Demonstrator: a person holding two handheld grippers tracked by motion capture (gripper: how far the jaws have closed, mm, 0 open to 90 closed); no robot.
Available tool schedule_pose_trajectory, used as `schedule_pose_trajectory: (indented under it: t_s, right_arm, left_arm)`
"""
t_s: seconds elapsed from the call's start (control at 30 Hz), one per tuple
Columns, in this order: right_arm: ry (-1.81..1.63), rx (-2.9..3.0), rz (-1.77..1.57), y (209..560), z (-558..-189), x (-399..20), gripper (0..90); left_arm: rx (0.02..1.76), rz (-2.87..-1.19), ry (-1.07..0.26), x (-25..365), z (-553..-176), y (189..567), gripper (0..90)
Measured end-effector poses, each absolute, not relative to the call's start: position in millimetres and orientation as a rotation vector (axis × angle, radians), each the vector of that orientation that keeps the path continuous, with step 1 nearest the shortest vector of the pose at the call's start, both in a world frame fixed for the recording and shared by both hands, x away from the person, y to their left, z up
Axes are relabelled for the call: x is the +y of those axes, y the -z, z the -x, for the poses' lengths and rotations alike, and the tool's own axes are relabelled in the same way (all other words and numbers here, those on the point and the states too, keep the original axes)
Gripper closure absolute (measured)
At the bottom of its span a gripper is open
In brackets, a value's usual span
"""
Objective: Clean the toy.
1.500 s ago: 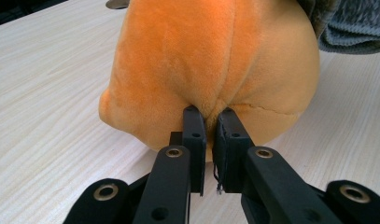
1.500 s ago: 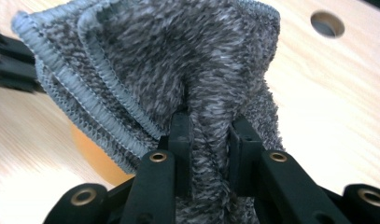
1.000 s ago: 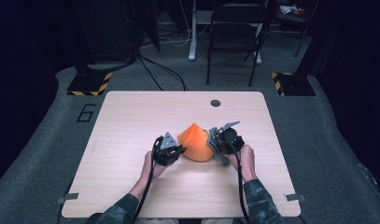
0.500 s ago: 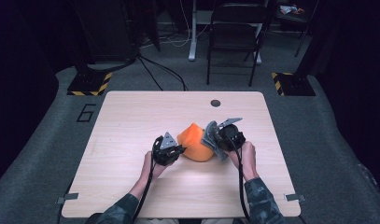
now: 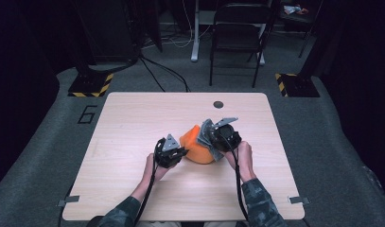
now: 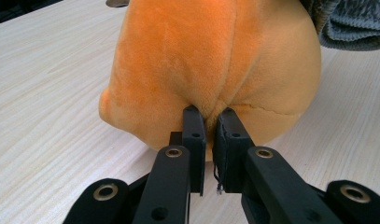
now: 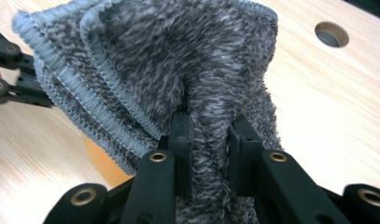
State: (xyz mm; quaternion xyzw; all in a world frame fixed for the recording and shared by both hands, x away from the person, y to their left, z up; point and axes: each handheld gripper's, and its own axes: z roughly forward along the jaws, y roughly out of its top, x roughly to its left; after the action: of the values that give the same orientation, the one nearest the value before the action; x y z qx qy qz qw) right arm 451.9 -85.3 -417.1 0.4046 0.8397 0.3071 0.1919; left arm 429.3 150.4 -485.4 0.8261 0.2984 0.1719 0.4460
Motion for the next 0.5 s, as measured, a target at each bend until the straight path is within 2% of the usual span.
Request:
schedule_pose_trajectory:
  t_s: [0.1, 0.27, 0.33, 0.43, 0.5]
  right_arm:
    - [-0.863, 2.359, -1.139, 419.7, -452.1, -86.9, 74.4]
    - [-0.861, 2.358, -1.153, 422.2, -455.0, -87.5, 74.5]
    - [-0.858, 2.359, -1.143, 422.4, -456.3, -88.3, 74.6]
    - [-0.858, 2.358, -1.154, 422.8, -456.6, -88.4, 74.6]
    - [-0.854, 2.36, -1.143, 422.9, -457.1, -88.3, 74.6]
  left_arm:
    - [0.732, -2.048, -0.432, 150.5, -429.4, 485.1, 80.5]
    - [0.737, -2.079, -0.488, 151.8, -432.0, 485.2, 53.5]
    - [0.747, -2.091, -0.487, 151.6, -433.9, 487.6, 46.5]
    - [0.717, -2.104, -0.488, 145.6, -432.4, 492.1, 43.5]
    - [0.696, -2.11, -0.526, 141.5, -429.7, 495.1, 49.2]
